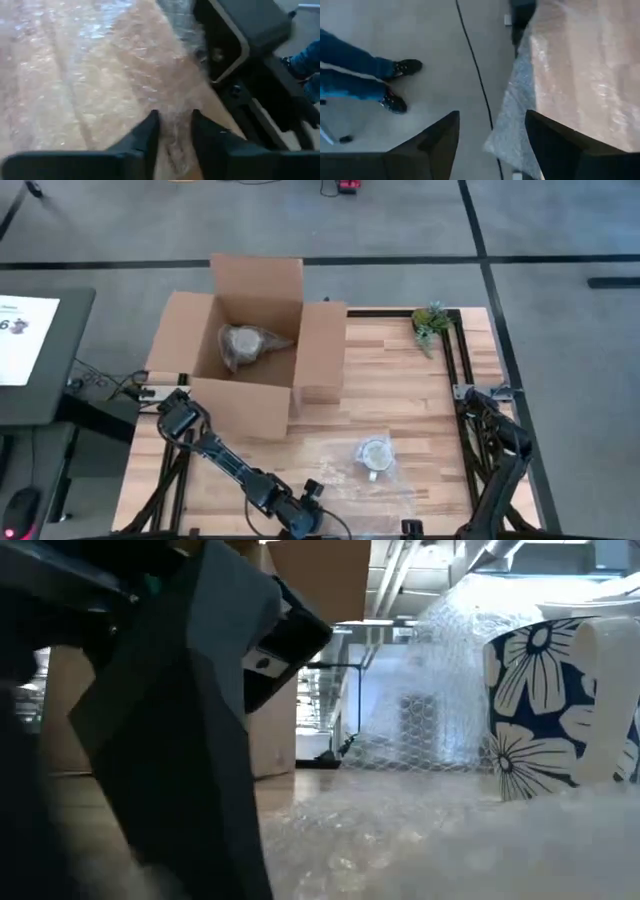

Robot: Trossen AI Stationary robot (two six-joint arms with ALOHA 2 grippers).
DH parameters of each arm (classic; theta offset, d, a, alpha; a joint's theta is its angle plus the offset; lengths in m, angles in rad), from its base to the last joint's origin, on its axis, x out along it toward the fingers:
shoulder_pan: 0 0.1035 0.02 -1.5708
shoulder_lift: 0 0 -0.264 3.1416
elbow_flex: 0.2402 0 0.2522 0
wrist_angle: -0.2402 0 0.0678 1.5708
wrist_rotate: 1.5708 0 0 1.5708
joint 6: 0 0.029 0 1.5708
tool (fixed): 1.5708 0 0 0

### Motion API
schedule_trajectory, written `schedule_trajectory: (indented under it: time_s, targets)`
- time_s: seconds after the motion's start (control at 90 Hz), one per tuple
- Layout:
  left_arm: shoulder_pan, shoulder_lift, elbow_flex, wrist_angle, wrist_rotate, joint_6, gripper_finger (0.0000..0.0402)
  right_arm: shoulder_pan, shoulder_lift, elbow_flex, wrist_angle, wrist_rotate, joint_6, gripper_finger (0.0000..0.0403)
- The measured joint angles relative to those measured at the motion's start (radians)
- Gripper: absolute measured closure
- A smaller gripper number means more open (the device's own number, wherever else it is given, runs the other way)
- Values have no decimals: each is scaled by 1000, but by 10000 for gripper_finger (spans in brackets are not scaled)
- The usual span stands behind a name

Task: Wrap mug
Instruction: Wrap the blue patterned mug with the bubble wrap

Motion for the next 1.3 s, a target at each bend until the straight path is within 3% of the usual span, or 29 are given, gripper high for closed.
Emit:
schedule_trajectory:
  time_s: [0.089, 0.367, 0.522, 0.733, 1.033, 1.3]
  targets:
    - [10, 2, 45, -63, -11, -11, 392, -2, -1, -58, 42, -2, -39, 173]
    - [41, 2, 230, -300, -122, -10, 401, -10, -1, -162, 147, -29, -249, 162]
    - [66, 2, 342, -369, -169, -32, 401, -13, -1, -163, 150, -31, -260, 162]
    - [108, 1, 469, -499, -185, -52, 401, -24, -1, -157, 66, -31, -138, 178]
    - [162, -1, 560, -572, -250, -58, 402, -31, -6, 5, -64, -35, -70, 227]
    - [209, -1, 562, -552, -371, -73, 402, -96, -6, 111, -364, 13, 269, 269]
